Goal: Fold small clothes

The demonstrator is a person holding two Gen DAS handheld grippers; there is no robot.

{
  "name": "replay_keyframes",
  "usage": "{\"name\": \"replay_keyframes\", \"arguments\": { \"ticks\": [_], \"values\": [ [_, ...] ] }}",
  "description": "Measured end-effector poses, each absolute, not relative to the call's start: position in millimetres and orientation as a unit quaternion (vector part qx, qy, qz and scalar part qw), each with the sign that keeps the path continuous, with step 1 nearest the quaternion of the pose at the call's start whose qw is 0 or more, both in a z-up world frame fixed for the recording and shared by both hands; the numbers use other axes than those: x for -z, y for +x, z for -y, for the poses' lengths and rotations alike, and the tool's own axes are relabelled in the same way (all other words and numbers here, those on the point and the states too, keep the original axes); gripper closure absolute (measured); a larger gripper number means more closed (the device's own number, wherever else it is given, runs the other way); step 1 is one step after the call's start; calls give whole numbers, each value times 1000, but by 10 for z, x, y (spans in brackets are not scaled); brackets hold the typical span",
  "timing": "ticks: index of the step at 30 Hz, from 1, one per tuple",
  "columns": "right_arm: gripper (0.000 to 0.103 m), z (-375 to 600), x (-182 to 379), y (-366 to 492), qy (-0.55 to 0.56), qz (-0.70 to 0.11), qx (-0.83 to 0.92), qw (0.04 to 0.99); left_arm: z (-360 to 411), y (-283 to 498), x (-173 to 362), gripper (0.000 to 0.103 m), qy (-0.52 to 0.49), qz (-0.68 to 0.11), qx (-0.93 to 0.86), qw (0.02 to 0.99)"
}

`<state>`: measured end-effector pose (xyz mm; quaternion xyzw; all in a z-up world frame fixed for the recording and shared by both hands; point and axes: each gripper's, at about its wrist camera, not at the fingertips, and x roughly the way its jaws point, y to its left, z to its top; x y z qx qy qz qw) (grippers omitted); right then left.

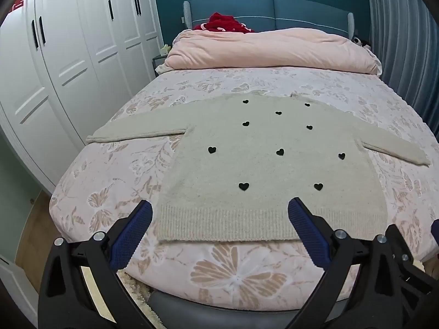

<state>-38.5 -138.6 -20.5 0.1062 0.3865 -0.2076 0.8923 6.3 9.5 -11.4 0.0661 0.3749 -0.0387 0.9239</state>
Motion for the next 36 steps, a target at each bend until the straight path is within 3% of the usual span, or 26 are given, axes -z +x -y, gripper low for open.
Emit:
{"name": "replay_keyframes", "arguments": {
  "ticks": [36],
  "values": [
    [10, 1317, 218, -410, 98, -386, 205, 894, -128, 62, 171, 6, 74, -386, 32, 919]
  ]
}}
